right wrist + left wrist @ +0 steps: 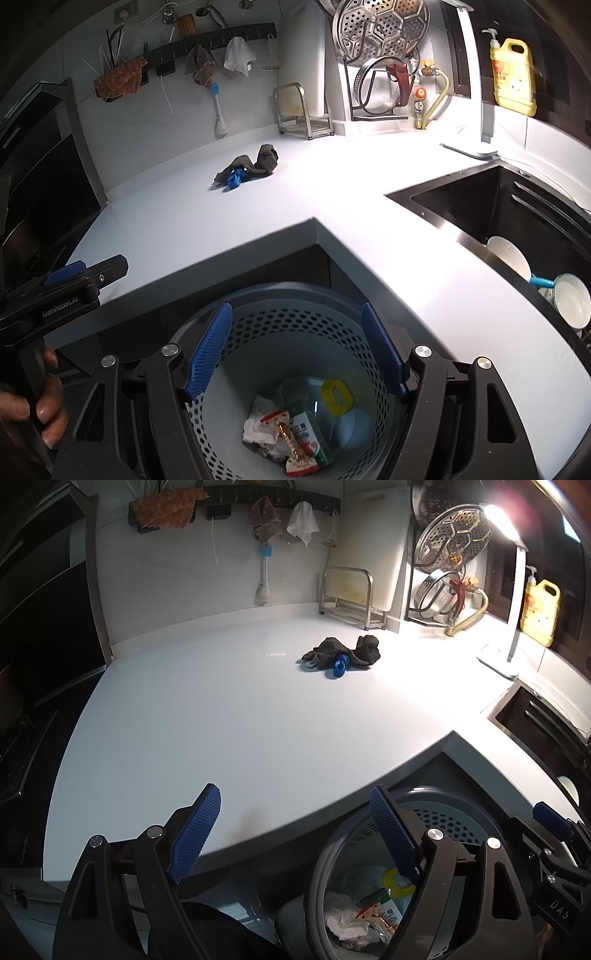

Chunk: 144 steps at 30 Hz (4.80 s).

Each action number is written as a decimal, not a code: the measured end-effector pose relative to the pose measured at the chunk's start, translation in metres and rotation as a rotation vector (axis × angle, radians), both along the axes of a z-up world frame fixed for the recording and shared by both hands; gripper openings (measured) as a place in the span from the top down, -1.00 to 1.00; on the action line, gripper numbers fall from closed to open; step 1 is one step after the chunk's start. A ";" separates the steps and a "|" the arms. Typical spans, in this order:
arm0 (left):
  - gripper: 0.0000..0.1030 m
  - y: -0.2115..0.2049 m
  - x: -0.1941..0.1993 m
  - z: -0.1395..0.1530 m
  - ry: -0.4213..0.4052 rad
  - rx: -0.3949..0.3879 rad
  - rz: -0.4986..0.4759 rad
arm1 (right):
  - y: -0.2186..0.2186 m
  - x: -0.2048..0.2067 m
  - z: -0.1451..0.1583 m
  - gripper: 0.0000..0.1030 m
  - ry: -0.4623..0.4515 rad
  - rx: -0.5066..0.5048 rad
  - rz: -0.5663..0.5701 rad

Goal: Collect trash
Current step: 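Move both tools back over the countertop toward the dark cloth, then grasp the dark gray cloth with the right tool and lift it, then grasp the blue lanyard with the left tool while the right tool holds the cloth, then carry the lanyard in the left tool and cloth in the right tool over the bin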

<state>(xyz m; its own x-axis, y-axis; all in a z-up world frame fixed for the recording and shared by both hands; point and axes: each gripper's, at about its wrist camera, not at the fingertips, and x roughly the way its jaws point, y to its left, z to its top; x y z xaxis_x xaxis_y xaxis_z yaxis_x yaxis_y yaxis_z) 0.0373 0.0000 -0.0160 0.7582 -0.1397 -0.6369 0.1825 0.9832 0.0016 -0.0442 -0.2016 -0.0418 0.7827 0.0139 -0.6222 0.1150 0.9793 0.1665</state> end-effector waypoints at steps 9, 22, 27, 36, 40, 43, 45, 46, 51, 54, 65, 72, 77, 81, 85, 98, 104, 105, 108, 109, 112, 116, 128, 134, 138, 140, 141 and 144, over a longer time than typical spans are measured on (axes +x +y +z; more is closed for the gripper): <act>-0.65 0.001 0.057 0.028 -0.071 -0.009 0.038 | -0.008 0.085 0.025 -0.38 -0.032 -0.022 0.048; -0.69 -0.007 0.136 0.033 -0.083 -0.011 0.069 | -0.016 0.206 0.042 -0.41 -0.024 -0.026 0.081; -0.69 -0.010 0.155 0.032 -0.090 0.000 0.072 | -0.007 0.245 0.036 -0.41 -0.003 -0.056 0.089; -0.74 -0.011 0.170 0.031 -0.090 0.003 0.062 | 0.001 0.302 0.024 -0.41 0.060 -0.092 0.107; -0.75 -0.009 0.174 0.030 -0.082 -0.005 0.065 | 0.003 0.318 0.019 -0.41 0.087 -0.085 0.115; -0.75 -0.009 0.175 0.030 -0.082 -0.006 0.063 | 0.006 0.328 0.015 -0.41 0.109 -0.103 0.115; -0.76 -0.009 0.175 0.030 -0.083 -0.005 0.062 | 0.008 0.336 0.011 -0.41 0.136 -0.096 0.123; -0.76 -0.009 0.176 0.030 -0.082 -0.005 0.061 | 0.008 0.339 0.009 -0.41 0.147 -0.089 0.121; -0.76 -0.010 0.176 0.029 -0.077 -0.002 0.057 | 0.011 0.348 0.003 -0.17 0.178 -0.086 0.125; -0.76 -0.010 0.176 0.028 -0.075 -0.004 0.058 | 0.016 0.348 0.000 0.41 0.190 -0.093 0.147; -0.76 -0.004 0.179 0.025 -0.060 -0.018 0.080 | 0.029 0.317 0.026 0.62 0.036 -0.133 0.194; -0.76 0.005 0.169 0.032 -0.058 -0.029 0.094 | 0.030 0.288 0.057 0.65 -0.055 -0.103 0.208; -0.76 0.005 0.159 0.039 -0.065 -0.035 0.082 | 0.021 0.266 0.086 0.66 -0.126 -0.086 0.176; -0.76 -0.003 0.155 0.038 -0.046 -0.043 0.055 | 0.008 0.251 0.105 0.67 -0.164 -0.078 0.143; -0.76 -0.016 0.148 0.037 -0.047 -0.044 0.033 | -0.009 0.232 0.119 0.67 -0.195 -0.097 0.105; -0.77 -0.080 0.164 0.020 0.003 -0.011 -0.014 | -0.068 0.200 0.089 0.67 -0.140 -0.109 0.025; -0.77 -0.108 0.186 0.003 0.062 0.007 -0.018 | -0.083 0.198 0.070 0.67 -0.111 -0.089 0.028; -0.77 -0.113 0.190 0.000 0.068 0.016 -0.016 | -0.086 0.197 0.067 0.67 -0.108 -0.080 0.027; -0.74 -0.121 0.202 -0.008 0.093 0.035 -0.004 | -0.093 0.197 0.065 0.67 -0.101 -0.051 0.024; -0.69 -0.123 0.206 -0.010 0.106 0.040 0.004 | -0.095 0.197 0.066 0.67 -0.103 -0.037 0.025; -0.52 -0.125 0.219 -0.014 0.159 0.025 0.016 | -0.097 0.196 0.068 0.67 -0.111 -0.020 0.028; -0.07 -0.132 0.228 -0.021 0.214 0.025 0.002 | -0.096 0.196 0.067 0.67 -0.106 -0.017 0.030; 0.44 -0.113 0.202 -0.005 0.150 0.005 -0.017 | -0.090 0.190 0.064 0.67 -0.098 -0.037 0.025; 0.44 -0.094 0.163 0.017 0.076 0.010 -0.029 | -0.076 0.167 0.071 0.67 -0.107 -0.037 0.022; 0.44 -0.083 0.130 0.033 0.036 0.011 -0.050 | -0.059 0.143 0.076 0.67 -0.111 -0.063 0.033; 0.44 -0.078 0.113 0.040 0.022 0.010 -0.060 | -0.051 0.128 0.078 0.67 -0.111 -0.063 0.042; 0.44 -0.076 0.106 0.042 0.019 0.009 -0.067 | -0.047 0.121 0.078 0.67 -0.110 -0.063 0.045; 0.44 -0.071 0.079 0.047 0.007 0.004 -0.086 | -0.035 0.098 0.079 0.67 -0.108 -0.067 0.053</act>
<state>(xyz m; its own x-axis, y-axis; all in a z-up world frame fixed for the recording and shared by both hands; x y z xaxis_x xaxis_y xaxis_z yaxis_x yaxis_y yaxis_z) 0.1161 -0.0707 0.0309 0.7388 -0.2020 -0.6429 0.2665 0.9638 0.0035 0.0536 -0.2368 0.0376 0.8445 0.0179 -0.5353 0.0482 0.9929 0.1091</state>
